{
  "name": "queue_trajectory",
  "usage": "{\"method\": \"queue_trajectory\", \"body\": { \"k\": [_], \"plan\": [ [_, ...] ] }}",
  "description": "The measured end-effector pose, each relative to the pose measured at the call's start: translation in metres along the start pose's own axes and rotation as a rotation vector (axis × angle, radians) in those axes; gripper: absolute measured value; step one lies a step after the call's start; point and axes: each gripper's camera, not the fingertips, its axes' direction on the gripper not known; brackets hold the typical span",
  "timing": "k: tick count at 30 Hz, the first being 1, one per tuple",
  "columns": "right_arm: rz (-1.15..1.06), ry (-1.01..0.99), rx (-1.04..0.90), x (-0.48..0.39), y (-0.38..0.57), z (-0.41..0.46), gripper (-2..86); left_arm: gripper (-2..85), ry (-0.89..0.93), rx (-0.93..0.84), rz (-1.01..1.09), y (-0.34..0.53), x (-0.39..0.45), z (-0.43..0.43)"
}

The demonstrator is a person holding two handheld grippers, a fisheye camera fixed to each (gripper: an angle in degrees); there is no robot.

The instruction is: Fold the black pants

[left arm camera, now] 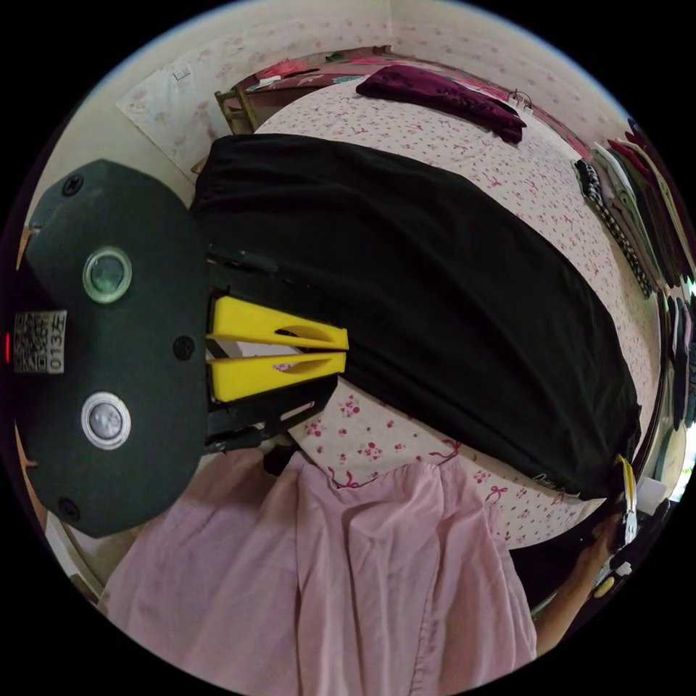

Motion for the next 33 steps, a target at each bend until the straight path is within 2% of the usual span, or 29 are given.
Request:
{"method": "queue_trajectory", "body": {
  "k": [3,6,8,10,18,21,22,23,25,28,33],
  "plan": [
    [0.170,0.161,0.015,0.039,-0.006,-0.002,6.7,-0.1,0.018,0.003,-0.005,0.001,-0.006,0.000],
    [0.315,0.064,-0.043,0.084,-0.009,0.001,6.0,-0.1,0.039,0.012,-0.017,0.003,-0.013,0.000],
    [0.435,0.128,0.010,0.100,-0.004,-0.007,5.0,-0.1,0.037,0.014,-0.018,0.005,-0.015,0.000],
    [0.476,0.095,0.044,0.102,-0.003,-0.011,4.4,0.0,0.024,0.010,-0.020,0.008,-0.016,-0.002],
    [0.208,-0.016,0.149,0.026,-0.053,0.003,2.6,-0.1,0.142,0.166,-0.159,0.040,-0.064,-0.047],
    [0.068,-0.133,0.134,-0.008,-0.094,0.021,2.1,-0.1,0.296,0.301,-0.176,0.051,-0.093,-0.068],
    [0.044,-0.150,0.136,-0.014,-0.101,0.023,2.0,-0.1,0.384,0.313,-0.128,0.052,-0.100,-0.072],
    [-0.008,-0.191,0.148,-0.027,-0.115,0.026,1.8,0.0,0.392,0.308,-0.111,0.052,-0.102,-0.073],
    [-0.091,-0.255,0.160,-0.047,-0.137,0.032,1.8,0.3,0.230,0.258,-0.173,0.052,-0.115,-0.072],
    [-0.267,-0.396,0.147,-0.094,-0.174,0.046,2.2,1.7,0.156,0.256,-0.283,0.041,-0.142,-0.062],
    [-0.530,-0.474,0.105,-0.189,-0.222,0.071,3.8,7.8,-0.030,0.169,-0.270,0.006,-0.167,-0.044]
  ]
}}
